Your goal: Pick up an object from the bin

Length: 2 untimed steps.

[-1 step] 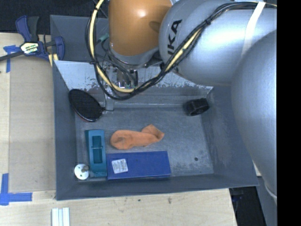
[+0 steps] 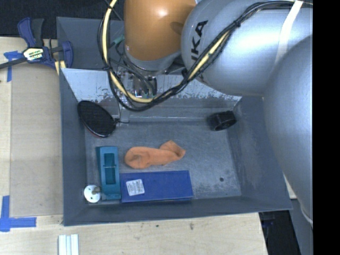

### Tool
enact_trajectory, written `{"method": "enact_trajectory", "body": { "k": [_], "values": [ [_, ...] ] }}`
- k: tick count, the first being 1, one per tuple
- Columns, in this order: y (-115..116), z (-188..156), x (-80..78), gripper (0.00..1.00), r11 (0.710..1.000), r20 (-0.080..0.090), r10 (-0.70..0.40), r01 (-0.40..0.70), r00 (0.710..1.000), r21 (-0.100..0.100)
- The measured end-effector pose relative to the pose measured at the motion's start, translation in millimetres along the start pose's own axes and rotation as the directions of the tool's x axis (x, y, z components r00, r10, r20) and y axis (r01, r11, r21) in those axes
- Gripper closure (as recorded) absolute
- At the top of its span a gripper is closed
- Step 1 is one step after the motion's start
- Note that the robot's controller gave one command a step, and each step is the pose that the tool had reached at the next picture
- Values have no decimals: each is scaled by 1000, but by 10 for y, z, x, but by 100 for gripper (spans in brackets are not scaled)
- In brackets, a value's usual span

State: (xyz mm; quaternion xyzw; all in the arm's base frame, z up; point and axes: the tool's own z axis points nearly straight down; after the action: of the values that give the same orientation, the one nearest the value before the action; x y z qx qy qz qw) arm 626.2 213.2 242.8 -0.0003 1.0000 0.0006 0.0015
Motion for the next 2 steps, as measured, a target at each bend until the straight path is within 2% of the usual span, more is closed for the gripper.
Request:
{"method": "enact_trajectory", "body": {
  "k": [1, 2],
  "values": [
    [-450, 529, 197, 0, 998, 4, -65, 65, 998, -1],
    [-686, 824, 234, 0, 999, -6, -35, 35, 999, 5]
  ]
}}
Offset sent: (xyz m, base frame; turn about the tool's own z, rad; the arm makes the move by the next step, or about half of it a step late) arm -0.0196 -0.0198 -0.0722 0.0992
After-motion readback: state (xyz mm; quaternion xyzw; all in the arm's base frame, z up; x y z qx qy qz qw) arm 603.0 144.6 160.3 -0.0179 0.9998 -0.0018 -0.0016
